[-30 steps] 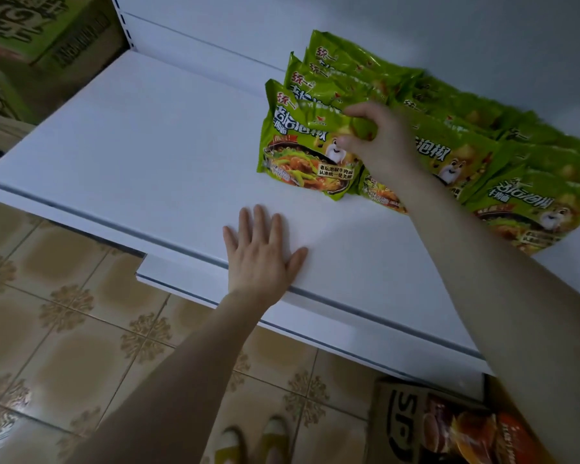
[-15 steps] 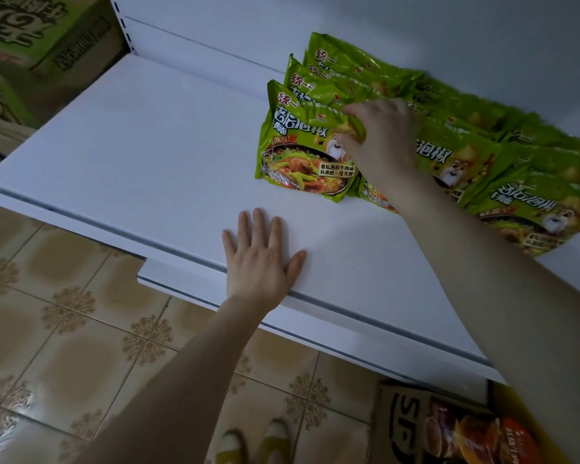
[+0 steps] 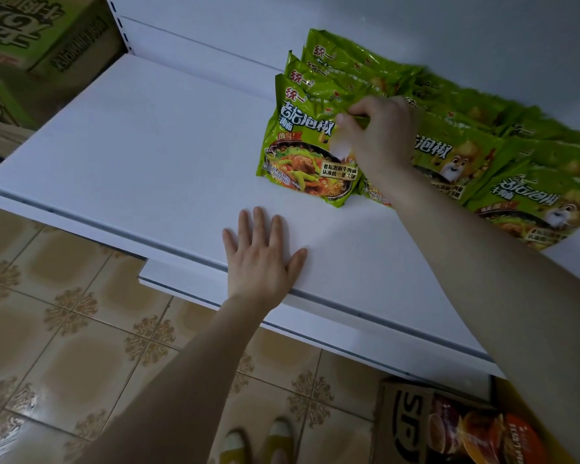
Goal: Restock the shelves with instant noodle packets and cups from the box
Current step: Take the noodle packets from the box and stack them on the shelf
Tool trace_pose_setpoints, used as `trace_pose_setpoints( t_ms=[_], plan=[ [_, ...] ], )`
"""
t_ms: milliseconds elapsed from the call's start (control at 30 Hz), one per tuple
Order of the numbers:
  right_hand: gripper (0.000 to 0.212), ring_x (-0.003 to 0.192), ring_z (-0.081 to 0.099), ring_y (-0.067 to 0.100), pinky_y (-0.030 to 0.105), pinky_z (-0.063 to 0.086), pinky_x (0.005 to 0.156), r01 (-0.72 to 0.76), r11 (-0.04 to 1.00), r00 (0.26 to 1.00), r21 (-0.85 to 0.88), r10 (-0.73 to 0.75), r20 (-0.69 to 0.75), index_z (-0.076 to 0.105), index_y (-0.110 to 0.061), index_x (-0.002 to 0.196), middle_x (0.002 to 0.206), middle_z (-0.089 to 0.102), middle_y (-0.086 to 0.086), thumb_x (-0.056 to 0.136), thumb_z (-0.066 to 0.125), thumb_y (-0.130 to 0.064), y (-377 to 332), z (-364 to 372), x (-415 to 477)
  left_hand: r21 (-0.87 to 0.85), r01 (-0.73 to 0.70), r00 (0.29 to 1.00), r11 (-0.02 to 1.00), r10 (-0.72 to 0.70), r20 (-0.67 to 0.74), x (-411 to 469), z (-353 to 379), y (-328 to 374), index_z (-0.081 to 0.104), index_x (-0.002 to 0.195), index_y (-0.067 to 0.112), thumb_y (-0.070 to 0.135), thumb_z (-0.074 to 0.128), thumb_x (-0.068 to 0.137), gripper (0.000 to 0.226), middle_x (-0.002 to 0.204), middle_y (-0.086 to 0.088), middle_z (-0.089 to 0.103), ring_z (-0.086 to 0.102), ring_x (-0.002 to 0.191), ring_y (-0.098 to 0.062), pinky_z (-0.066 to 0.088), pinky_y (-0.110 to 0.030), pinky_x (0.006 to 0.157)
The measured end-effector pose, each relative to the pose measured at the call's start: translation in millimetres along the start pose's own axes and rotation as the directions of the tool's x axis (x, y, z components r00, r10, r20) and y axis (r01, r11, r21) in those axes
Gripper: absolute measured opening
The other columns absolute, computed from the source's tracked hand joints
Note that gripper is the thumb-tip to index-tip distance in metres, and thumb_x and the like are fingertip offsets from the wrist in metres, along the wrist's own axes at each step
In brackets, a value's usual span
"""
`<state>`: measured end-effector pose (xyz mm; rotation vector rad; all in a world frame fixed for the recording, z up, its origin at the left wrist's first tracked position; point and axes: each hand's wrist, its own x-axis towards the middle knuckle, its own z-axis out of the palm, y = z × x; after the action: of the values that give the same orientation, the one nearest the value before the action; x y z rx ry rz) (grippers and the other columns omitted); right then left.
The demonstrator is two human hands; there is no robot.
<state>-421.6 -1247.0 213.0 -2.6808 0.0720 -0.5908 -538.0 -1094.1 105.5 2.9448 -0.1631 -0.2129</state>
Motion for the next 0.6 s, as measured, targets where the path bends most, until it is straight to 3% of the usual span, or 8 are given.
trace_pose_setpoints(
  t_ms=[433,600],
  plan=[
    [0.030,0.117,0.047,0.023,0.051,0.023,0.110,0.062,0.998,0.995,-0.028,-0.064,-0.074,0.066,-0.015,0.102,0.107,0.066,0.002,0.088,0.054,-0.040,1.9,7.9,-3.2,0.005,-0.004,1.000,1.000,0.003,0.018,-0.8,-2.0,0.1,0.007,0.148,0.017,0.060,0.012,0.092,0.071,0.157,-0.013,-0.004,-0.009,0.143,-0.034,-0.001,-0.053,0.113],
    [0.034,0.119,0.047,0.024,0.052,0.027,0.107,0.065,0.998,0.994,-0.011,-0.065,-0.082,0.063,-0.016,0.109,0.112,0.065,0.003,0.088,0.053,-0.041,1.9,8.7,-3.8,-0.004,-0.006,1.000,1.000,0.006,0.010,-0.8,-2.9,1.0,0.009,0.148,0.016,0.059,0.013,0.092,0.070,0.157,-0.014,-0.002,-0.007,0.143,-0.034,0.001,-0.053,0.113]
  ],
)
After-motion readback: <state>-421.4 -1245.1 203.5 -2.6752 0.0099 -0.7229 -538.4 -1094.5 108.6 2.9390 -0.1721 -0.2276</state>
